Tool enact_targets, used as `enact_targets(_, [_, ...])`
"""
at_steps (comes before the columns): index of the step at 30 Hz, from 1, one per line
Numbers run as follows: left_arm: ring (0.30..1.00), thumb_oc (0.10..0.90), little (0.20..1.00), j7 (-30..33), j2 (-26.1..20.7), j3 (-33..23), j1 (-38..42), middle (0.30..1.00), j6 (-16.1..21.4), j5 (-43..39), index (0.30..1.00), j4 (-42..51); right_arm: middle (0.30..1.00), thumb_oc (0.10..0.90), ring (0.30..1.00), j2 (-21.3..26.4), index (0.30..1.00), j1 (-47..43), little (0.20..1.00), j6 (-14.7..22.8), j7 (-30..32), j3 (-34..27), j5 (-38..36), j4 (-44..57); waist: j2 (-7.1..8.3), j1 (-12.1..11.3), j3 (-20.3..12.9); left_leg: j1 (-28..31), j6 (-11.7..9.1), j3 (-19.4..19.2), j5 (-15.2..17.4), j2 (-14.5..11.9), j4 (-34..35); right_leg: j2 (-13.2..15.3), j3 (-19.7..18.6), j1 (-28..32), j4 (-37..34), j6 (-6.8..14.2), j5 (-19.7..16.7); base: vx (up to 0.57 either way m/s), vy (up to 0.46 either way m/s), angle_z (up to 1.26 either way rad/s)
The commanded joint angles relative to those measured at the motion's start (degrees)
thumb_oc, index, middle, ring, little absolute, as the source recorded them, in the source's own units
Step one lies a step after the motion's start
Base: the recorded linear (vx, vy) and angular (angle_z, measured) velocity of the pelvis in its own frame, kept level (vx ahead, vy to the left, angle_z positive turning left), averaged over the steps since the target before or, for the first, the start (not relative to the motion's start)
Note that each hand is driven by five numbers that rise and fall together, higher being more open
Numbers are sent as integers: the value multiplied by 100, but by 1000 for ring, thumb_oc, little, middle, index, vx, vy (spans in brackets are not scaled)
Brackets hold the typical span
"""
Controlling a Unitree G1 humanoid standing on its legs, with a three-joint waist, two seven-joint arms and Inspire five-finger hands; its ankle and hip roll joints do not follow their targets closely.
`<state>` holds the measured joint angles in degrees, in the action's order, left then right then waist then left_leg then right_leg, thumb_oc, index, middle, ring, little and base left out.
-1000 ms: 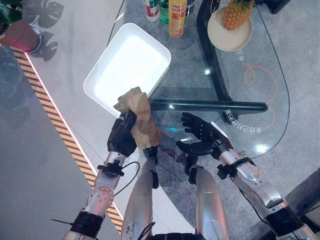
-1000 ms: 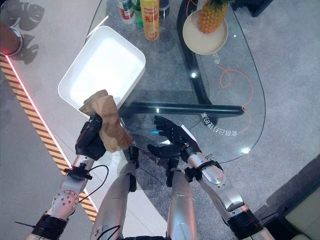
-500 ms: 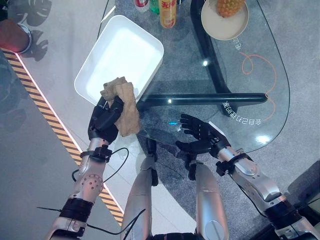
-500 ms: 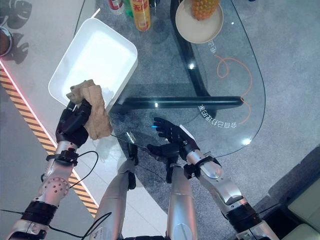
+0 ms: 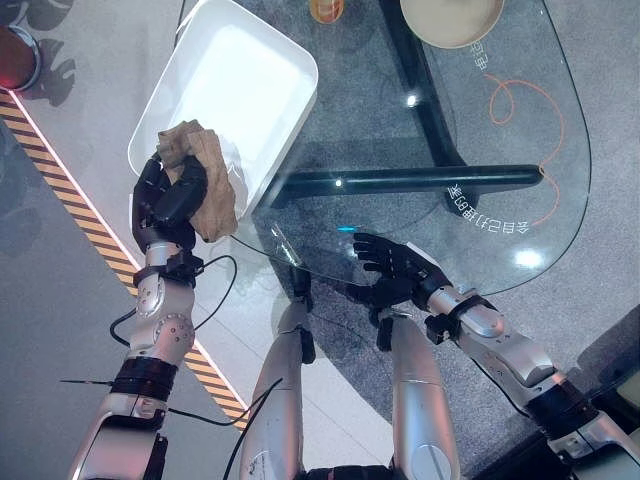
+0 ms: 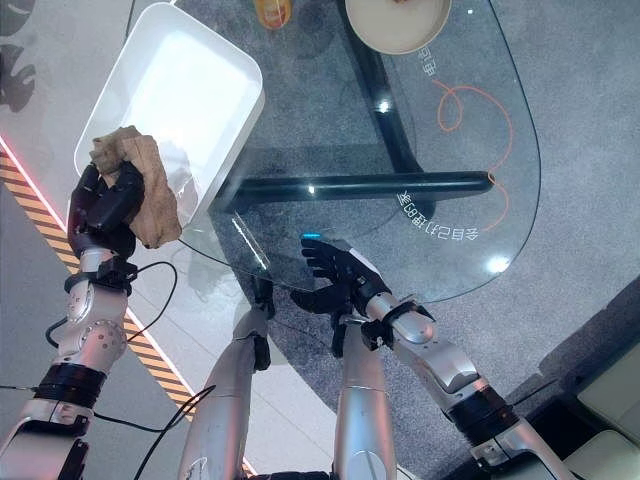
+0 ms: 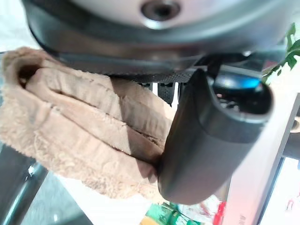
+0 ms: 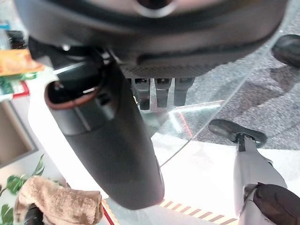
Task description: Wipe the table with a cloth and put it in the basket.
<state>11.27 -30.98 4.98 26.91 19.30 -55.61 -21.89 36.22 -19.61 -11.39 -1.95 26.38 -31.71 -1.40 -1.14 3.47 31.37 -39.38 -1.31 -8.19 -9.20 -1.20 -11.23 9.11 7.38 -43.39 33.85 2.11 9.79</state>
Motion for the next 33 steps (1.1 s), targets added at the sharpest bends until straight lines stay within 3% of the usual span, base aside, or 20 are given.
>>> enact_targets(1, [300, 100, 200, 329, -562, -405, 591, 300, 880, 675, 300, 383, 900, 800, 900, 9, 900, -147, 900, 90, 26, 121, -319, 453, 10, 155, -157, -118, 59, -485, 1281, 353, -1170, -486, -213, 70, -1453, 186, -935, 3, 50, -3])
enact_targets(7, [300, 100, 200, 1173, -756, -222, 963, 300, 590, 1412, 300, 220, 900, 800, 900, 68, 900, -324, 900, -154, 77, 265, -402, 438, -10, 201, -157, -289, 56, -523, 1258, 369, -1182, -474, -263, -90, -1508, 204, -1014, 3, 41, -1])
enact_targets(17, [300, 100, 200, 2297, -975, 30, 1361, 300, 420, 2714, 300, 26, 900, 800, 900, 164, 900, -414, 900, -492, -18, 485, -607, 354, -28, 265, -157, -556, 47, -550, 1255, 401, -1237, -443, -328, -351, -1547, 222, -1106, 25, 47, -4])
enact_targets(18, [300, 100, 200, 2518, -1053, 90, 1369, 300, 394, 2990, 300, 37, 900, 800, 900, 195, 900, -335, 900, -562, -27, 568, -599, 382, -47, 264, -157, -511, 14, -498, 1390, 394, -1292, -461, -374, -322, -1511, 258, -1005, 29, 57, -2])
enact_targets(19, [300, 100, 200, 2555, -1066, 82, 1426, 300, 389, 3024, 300, 50, 900, 800, 900, 207, 900, -379, 900, -571, -27, 553, -591, 395, -37, 278, -157, -635, 47, -557, 1262, 401, -1263, -441, -362, -443, -1552, 232, -1131, 90, 60, -4])
enact_targets(20, [300, 100, 200, 2601, -1071, 114, 1387, 300, 393, 3067, 300, 49, 900, 800, 900, 204, 900, -319, 900, -589, -29, 586, -593, 392, -51, 262, -157, -498, 10, -494, 1424, 391, -1298, -468, -380, -319, -1498, 266, -977, -35, 22, -6])
enact_targets(21, [300, 100, 200, 2686, -1087, 97, 1452, 300, 400, 3174, 300, 71, 900, 800, 900, 237, 900, -375, 900, -587, -17, 581, -595, 409, -43, 283, -157, -678, 50, -564, 1256, 400, -1256, -446, -369, -503, -1555, 237, -1145, 82, 63, -8])
enact_targets(22, [300, 100, 200, 2767, -1094, 138, 1405, 300, 375, 3294, 300, 74, 900, 800, 900, 233, 900, -305, 900, -569, 16, 639, -600, 391, -67, 265, -157, -549, 9, -508, 1431, 388, -1302, -477, -388, -390, -1490, 273, -978, 4, 68, -7])
enact_targets(33, [300, 100, 200, 3136, -1254, 267, 1556, 300, 98, 4113, 300, -294, 900, 800, 900, 414, 900, -243, 900, -654, -55, 630, -615, 391, -120, 347, -157, -954, 8, -592, 1414, 333, -1403, -531, -471, -878, -1364, 293, -1015, 28, 59, -6])
